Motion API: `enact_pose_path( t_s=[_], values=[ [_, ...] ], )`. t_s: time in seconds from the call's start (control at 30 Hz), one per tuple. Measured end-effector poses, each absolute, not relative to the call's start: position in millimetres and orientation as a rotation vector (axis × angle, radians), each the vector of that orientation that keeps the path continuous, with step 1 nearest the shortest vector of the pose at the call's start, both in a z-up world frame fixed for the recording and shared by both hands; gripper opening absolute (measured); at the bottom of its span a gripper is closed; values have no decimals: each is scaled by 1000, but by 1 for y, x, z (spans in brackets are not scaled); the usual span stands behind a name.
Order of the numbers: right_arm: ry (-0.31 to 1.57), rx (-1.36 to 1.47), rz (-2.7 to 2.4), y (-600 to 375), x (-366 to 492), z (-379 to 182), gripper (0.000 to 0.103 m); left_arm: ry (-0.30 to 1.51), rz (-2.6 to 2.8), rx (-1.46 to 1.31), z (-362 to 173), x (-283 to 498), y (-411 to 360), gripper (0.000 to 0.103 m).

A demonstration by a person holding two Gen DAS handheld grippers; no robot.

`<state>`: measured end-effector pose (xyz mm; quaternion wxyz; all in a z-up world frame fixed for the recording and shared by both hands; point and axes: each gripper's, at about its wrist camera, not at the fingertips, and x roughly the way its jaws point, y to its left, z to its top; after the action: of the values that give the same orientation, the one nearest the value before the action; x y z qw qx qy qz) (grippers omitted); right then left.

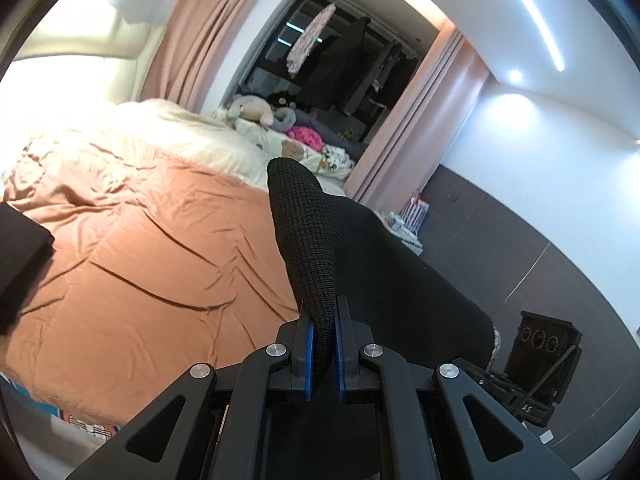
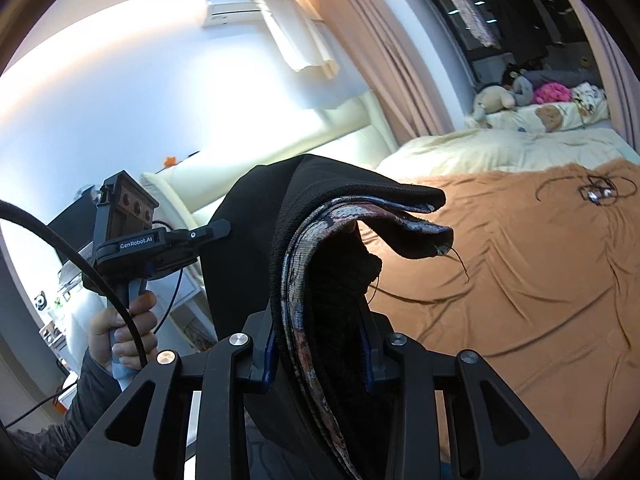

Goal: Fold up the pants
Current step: 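Lift the folded shorts with both tools and carry them toward the headboard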

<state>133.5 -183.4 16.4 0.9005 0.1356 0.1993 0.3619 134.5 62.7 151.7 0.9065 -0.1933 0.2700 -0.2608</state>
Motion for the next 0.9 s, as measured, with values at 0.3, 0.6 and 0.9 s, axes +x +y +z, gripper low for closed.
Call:
enact_pose_path(
  t_s=[0.3,0.6,0.9],
  values=[
    [418,241,826,-166,158,16,28,508,-522,-415,171,121,111,8],
    [440,193,891,-115,214,3,28,486,-460,-459,164,132,193,8],
    [482,128,948,-39,285,-10,28,459,-356,-467,148,158,281,8]
  ],
)
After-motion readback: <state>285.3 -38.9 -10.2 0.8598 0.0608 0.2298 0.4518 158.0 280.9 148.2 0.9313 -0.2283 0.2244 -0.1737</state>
